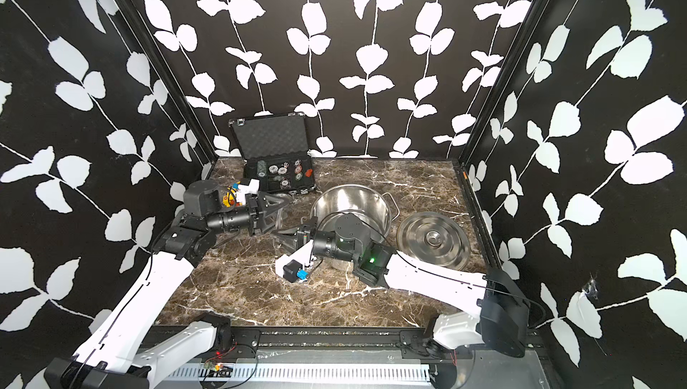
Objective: Stir the soup with a spoon
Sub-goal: Pick up the spoon from the center of the board, then stir the soup in the pan with a stick.
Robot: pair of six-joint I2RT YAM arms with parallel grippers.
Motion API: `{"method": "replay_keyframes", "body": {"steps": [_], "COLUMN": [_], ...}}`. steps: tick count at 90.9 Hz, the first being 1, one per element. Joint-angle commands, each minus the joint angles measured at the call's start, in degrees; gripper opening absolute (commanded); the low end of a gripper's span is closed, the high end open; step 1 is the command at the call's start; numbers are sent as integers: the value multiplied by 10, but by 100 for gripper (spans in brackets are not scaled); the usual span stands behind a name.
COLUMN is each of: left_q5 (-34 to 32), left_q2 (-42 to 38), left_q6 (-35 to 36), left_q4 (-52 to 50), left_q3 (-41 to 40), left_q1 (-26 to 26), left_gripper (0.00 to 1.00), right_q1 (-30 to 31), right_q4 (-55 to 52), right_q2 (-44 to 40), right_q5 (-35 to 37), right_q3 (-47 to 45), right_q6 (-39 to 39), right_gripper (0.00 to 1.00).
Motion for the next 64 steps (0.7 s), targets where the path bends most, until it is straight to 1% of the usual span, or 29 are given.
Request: {"method": "replay_keyframes", "body": {"steps": [1, 5, 7, 14, 18, 23, 27, 30, 34, 41, 48, 56, 64], "left_q5": [-2, -11, -16, -38, -61, -103, -144, -181, -208, -243, -271, -280, -272], "left_q2": [-49, -68, -78, -104, -116, -131, -142, -149, -162, -189, -208, -216, -207], "left_q6": [79, 107, 134, 229, 288, 359, 401, 430, 461, 487, 497, 502, 505], "left_q4": [21, 19, 10, -47, -100, -168, -214, -236, -247, -238, -212, -180, -157], "left_q3": [2, 4, 7, 31, 50, 73, 85, 87, 82, 54, 18, -18, -39], "left_q1": [-1, -1, -1, -1, -2, -1, -1, -1, -1, -1, -2, -1, -1], "left_gripper": [88, 97, 98, 99, 99, 99, 99, 99, 99, 99, 99, 99, 99], "right_q1": [-1, -7, -11, -25, -33, -42, -50, -58, -75, -104, -139, -175, -204], "right_q4": [63, 76, 78, 78, 78, 78, 74, 69, 57, 18, -42, -99, -155], "right_q2": [-4, -8, -10, -16, -24, -35, -47, -59, -74, -105, -138, -176, -202], "right_q5": [61, 59, 56, 50, 51, 62, 72, 84, 100, 127, 156, 174, 180], "right_q3": [24, 25, 26, 36, 41, 46, 49, 49, 48, 39, 28, 10, -5], "right_q6": [81, 114, 134, 196, 229, 263, 289, 307, 336, 374, 411, 436, 439], "right_gripper": [0, 0, 0, 0, 0, 0, 0, 0, 0, 0, 0, 0, 0]}}
